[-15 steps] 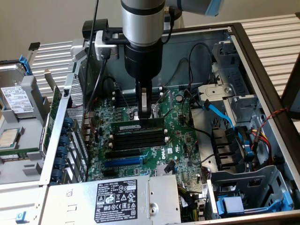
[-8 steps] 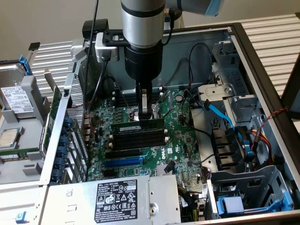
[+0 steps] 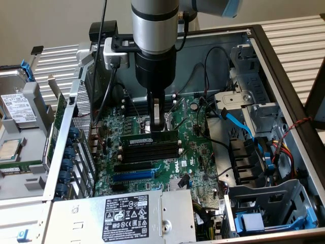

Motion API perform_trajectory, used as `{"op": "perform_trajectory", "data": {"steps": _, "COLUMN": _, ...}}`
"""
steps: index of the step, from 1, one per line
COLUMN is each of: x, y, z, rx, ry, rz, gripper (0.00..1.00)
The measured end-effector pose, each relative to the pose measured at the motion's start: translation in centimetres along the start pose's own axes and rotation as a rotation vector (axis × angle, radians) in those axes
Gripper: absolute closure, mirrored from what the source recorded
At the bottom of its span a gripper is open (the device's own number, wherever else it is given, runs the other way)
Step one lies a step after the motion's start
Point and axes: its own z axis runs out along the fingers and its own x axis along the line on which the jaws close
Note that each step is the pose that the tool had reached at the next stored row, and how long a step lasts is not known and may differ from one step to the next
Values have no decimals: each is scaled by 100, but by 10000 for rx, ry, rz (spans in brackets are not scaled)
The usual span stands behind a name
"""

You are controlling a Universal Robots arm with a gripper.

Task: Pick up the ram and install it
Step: 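Insert the ram into the slot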

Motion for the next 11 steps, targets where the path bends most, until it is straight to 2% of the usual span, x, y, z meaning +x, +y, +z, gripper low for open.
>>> {"op": "perform_trajectory", "data": {"steps": 4, "x": 21, "y": -1, "z": 12, "rx": 2, "ry": 7, "rz": -26, "gripper": 87}}
{"op": "perform_trajectory", "data": {"steps": 11, "x": 24, "y": -5, "z": 65, "rx": 7, "ry": 64, "rz": -49, "gripper": 87}}
